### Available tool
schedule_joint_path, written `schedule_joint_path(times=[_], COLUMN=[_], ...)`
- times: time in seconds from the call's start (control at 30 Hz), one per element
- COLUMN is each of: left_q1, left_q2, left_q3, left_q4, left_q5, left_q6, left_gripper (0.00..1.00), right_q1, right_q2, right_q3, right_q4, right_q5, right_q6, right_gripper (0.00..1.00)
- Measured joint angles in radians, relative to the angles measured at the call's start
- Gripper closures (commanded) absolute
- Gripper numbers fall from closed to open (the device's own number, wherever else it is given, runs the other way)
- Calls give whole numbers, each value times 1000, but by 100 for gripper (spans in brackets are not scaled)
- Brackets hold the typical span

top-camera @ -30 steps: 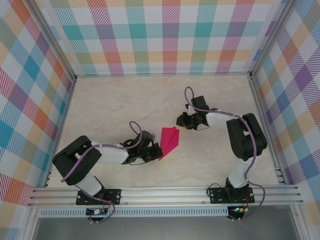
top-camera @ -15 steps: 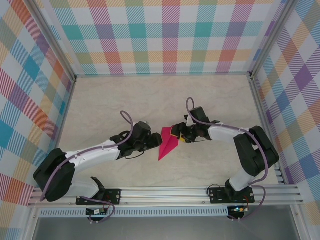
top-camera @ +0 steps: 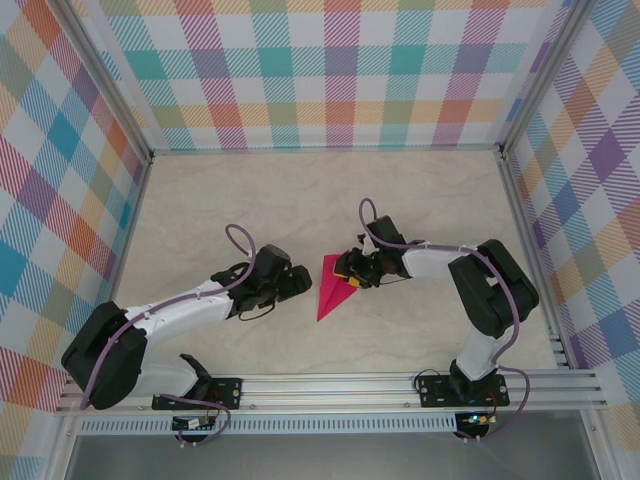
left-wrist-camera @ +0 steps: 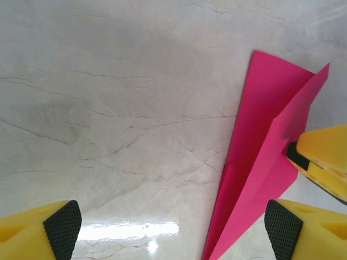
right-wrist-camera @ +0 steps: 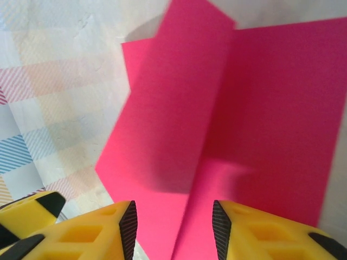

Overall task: Fold a paper plane with a square sheet of paper (pick it up from the middle)
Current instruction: Turn over the paper at the center of the table.

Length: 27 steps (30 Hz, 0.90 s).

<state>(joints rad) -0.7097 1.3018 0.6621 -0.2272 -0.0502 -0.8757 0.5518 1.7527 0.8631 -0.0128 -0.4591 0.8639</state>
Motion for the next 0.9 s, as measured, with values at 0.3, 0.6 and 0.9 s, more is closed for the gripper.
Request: schedule_joint_path(times=[0.3, 0.6, 0.9], left_q1=[77, 166, 257], left_q2=[0, -2, -5], left_q3=[-20, -62, -124], left_q4=[42, 124, 297], left_q5=[98, 232, 439], left_q6=[0, -11, -49], left_gripper=[8, 4, 0], right_q1=[13, 13, 1], right_q2=[50, 63, 46], right_q3=[22, 10, 8], right_q4=[39, 162, 257], right_q5=[-46, -107, -159], right_q6=[-8, -10, -7], right_gripper=[62, 88, 94])
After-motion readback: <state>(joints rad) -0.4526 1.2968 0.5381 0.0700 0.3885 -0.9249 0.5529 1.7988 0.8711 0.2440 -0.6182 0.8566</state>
